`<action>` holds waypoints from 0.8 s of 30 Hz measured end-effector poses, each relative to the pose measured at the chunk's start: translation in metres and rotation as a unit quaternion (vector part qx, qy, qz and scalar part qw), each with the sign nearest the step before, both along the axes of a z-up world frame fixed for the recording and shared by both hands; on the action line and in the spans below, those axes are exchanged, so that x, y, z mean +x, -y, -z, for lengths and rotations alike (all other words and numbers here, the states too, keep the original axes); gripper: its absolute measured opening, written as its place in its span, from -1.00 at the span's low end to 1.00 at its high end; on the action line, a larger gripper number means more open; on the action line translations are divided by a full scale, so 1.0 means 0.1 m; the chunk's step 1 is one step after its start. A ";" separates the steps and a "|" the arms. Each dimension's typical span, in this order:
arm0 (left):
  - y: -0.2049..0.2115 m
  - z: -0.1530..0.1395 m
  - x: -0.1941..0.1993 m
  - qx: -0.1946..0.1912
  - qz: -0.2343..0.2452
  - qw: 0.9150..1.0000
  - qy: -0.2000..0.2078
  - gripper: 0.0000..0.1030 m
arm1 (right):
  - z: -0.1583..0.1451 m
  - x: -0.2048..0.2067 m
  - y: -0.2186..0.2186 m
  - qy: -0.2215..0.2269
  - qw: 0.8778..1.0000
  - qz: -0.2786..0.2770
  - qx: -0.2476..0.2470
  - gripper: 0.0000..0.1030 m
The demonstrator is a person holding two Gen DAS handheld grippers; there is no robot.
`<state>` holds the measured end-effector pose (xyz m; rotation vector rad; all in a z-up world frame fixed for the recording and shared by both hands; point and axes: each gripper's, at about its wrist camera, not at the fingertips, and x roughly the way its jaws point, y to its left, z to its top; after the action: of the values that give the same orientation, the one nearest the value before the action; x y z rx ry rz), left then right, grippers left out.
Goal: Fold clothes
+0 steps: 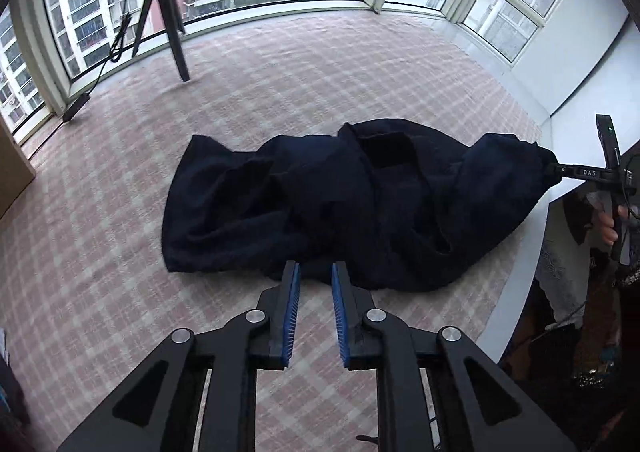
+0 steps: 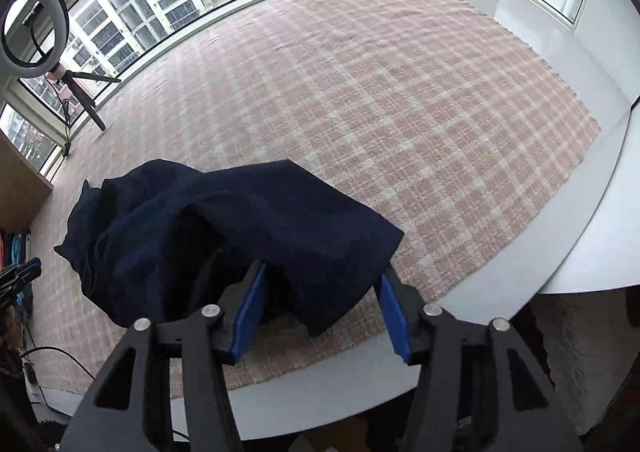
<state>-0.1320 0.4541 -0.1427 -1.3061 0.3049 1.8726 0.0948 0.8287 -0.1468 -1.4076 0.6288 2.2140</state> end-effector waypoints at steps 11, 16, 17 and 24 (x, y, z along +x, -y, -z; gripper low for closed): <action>-1.63 0.55 -0.01 -0.006 0.104 0.992 0.069 -0.07 | 0.52 -0.26 -0.01 -0.018 0.998 -0.010 -0.064 -0.62; -1.64 0.54 0.03 0.009 0.112 0.991 0.074 -0.88 | 0.01 0.02 0.24 -0.077 0.996 -0.020 -0.047 -0.75; -1.52 0.39 0.05 0.028 0.115 0.991 0.059 -0.88 | -0.17 0.10 0.31 -0.098 0.994 -0.026 -0.051 -0.76; 0.10 -0.65 -0.29 0.100 0.008 0.994 -0.047 -0.84 | -1.16 -0.02 1.45 -0.202 0.959 -0.173 -0.099 -0.76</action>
<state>-0.1605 0.4445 -0.0779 -1.0812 0.1701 1.9016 0.0929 0.6832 -0.0308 -1.2356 0.8097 2.8279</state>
